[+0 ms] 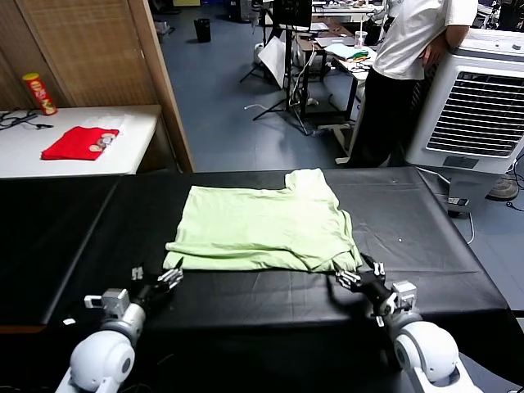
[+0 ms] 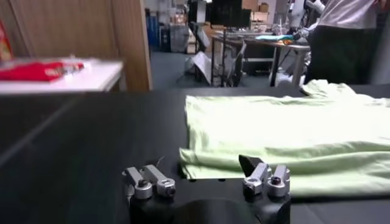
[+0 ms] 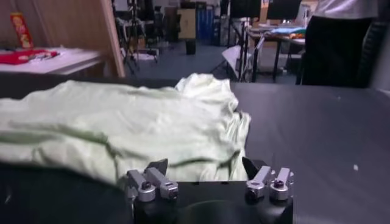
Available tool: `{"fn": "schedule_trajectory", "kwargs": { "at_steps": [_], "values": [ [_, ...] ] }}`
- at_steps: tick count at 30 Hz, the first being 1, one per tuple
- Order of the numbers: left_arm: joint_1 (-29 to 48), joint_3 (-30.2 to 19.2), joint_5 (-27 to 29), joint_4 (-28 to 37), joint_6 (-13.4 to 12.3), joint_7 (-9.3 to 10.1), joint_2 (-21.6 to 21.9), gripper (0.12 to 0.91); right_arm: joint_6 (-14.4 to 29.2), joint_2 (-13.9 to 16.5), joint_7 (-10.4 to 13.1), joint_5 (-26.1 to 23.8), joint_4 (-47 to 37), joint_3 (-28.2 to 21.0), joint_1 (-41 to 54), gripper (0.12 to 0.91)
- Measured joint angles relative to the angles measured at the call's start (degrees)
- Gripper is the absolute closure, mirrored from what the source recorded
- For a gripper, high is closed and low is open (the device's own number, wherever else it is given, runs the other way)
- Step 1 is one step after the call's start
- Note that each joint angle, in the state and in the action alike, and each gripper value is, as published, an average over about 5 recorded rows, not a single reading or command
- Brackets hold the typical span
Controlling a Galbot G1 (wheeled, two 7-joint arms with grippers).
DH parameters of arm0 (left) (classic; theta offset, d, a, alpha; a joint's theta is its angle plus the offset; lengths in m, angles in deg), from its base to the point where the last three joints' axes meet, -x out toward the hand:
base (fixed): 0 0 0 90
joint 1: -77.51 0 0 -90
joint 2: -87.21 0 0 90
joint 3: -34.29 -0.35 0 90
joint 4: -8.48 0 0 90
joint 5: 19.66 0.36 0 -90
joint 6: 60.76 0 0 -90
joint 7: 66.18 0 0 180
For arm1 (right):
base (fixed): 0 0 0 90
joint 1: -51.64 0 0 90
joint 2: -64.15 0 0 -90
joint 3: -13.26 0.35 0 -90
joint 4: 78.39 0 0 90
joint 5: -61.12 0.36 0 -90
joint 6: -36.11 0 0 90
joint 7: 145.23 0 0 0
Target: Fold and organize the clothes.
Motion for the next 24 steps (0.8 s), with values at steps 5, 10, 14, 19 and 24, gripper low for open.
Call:
{"fn": "schedule_trajectory", "kwargs": {
  "at_steps": [5,10,14,19,24],
  "values": [
    [0.3,0.2,-2.3,0.8,0.1,-0.61,0.0,0.486,0.0,-0.3,0.0,-0.4,0.1,-0.1,-0.4,0.686],
    [0.8,0.1,-2.4,2.1,0.1,-0.78,-0.2,0.754,0.0,-0.2,0.4,-0.4,0.3,-0.1,-0.5,0.848],
    [0.3,0.0,-1.3,2.3,0.1,-0.69,-0.4,0.898,-0.2,0.3,1.3,0.6,0.9,0.2,-0.8,0.889],
    [-1.2,0.5,1.8,0.8,0.4,0.72,-0.8,0.904,-2.1,1.6,3.2,3.8,2.7,0.9,-2.2,0.899],
    [-4.0,1.1,5.2,-2.4,1.1,1.97,-0.3,0.904,-6.4,3.2,5.7,6.3,5.7,1.9,-5.0,0.901]
  ]
}}
